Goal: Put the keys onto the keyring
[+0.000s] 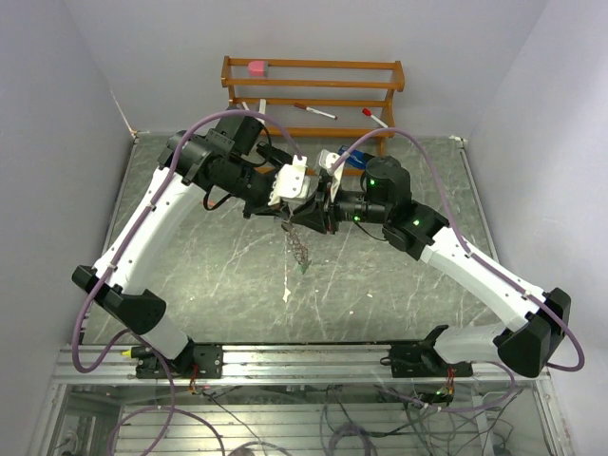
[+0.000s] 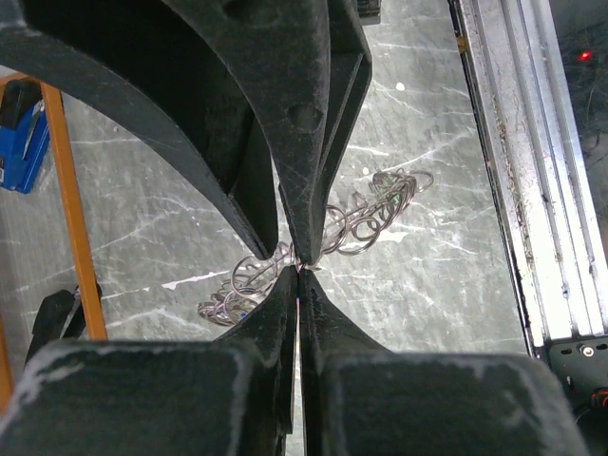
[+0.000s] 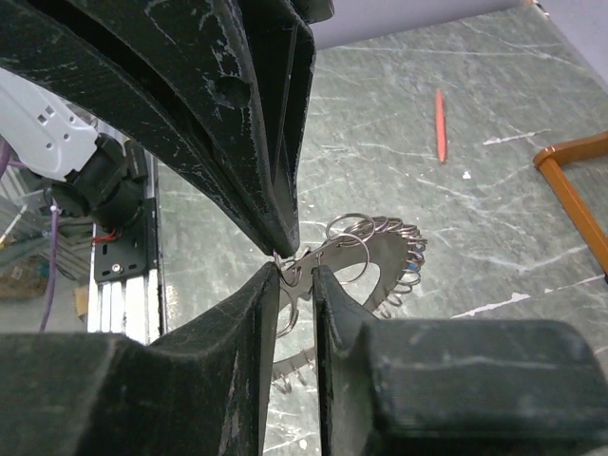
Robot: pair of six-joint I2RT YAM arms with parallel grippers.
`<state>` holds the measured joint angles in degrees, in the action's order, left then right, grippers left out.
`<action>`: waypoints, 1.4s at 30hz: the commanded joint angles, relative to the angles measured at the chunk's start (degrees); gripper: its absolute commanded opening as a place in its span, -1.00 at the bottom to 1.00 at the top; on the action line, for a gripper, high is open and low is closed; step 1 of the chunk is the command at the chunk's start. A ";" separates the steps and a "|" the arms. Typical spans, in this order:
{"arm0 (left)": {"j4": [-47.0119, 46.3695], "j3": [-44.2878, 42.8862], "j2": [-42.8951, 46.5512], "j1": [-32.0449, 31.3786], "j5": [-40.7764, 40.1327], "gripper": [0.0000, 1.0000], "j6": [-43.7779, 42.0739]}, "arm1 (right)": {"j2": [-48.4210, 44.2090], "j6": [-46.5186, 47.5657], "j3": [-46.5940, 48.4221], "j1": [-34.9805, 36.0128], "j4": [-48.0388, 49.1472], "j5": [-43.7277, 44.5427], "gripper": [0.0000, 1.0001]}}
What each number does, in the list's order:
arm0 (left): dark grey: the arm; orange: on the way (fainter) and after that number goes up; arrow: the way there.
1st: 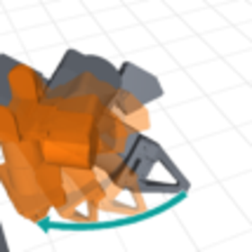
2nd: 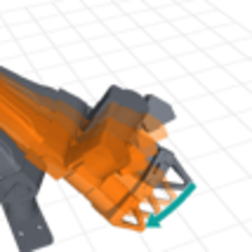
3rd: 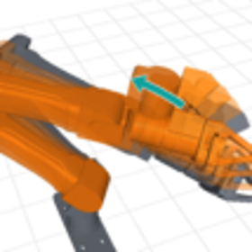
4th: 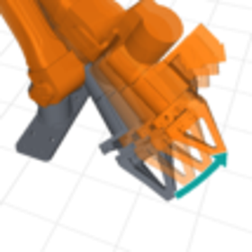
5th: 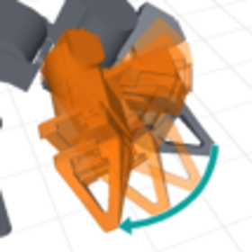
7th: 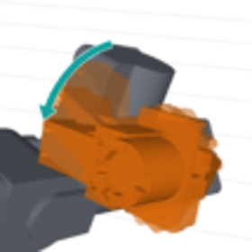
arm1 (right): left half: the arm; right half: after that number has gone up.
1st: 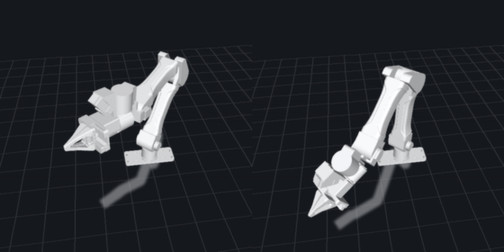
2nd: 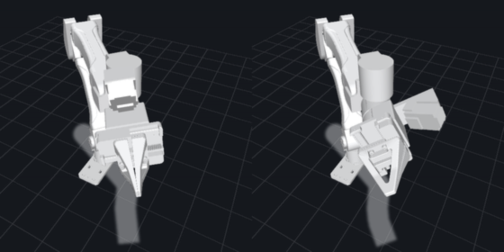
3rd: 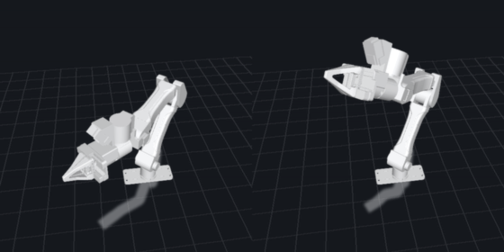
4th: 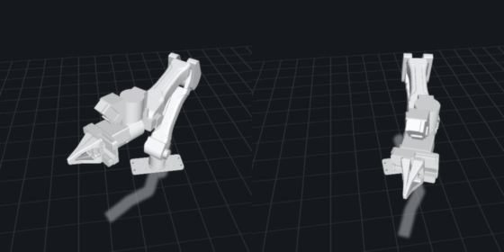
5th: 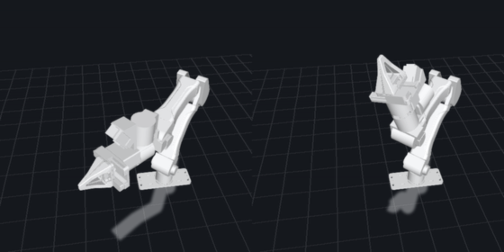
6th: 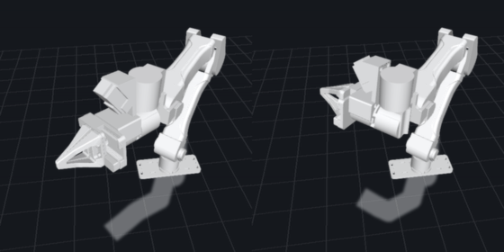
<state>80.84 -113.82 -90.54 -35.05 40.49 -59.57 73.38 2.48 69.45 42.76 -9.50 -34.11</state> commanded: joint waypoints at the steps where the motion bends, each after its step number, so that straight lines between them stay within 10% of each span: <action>1: -1.43 -1.62 0.86 -0.50 3.98 -0.86 -0.49 | -0.23 -0.02 0.33 0.16 -0.30 -0.41 -0.63; 8: -0.08 -2.43 -0.16 -0.54 4.80 -0.86 -0.90 | -0.39 0.32 0.39 0.11 -0.64 -0.43 -1.00; 19: -2.89 -1.01 1.64 -0.52 3.39 -0.71 1.03 | -2.10 -3.26 -1.39 -0.48 2.59 2.32 -1.00; 24: -4.09 -1.98 1.68 -0.55 2.73 -0.45 2.64 | -4.13 -5.80 -2.97 -0.91 5.87 4.93 -1.00; 31: -11.50 -2.74 2.10 1.15 1.23 0.52 10.09 | -7.08 -7.36 -4.95 -1.01 10.10 9.60 -1.00; 42: -23.46 -2.68 1.27 6.66 6.53 0.41 21.76 | -15.02 -10.22 -10.35 -1.04 25.11 16.66 -1.00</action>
<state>63.24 -114.72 -89.06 -29.12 42.26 -43.18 61.80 -6.11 61.76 41.95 3.36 -20.60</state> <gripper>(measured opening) 0.727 0.007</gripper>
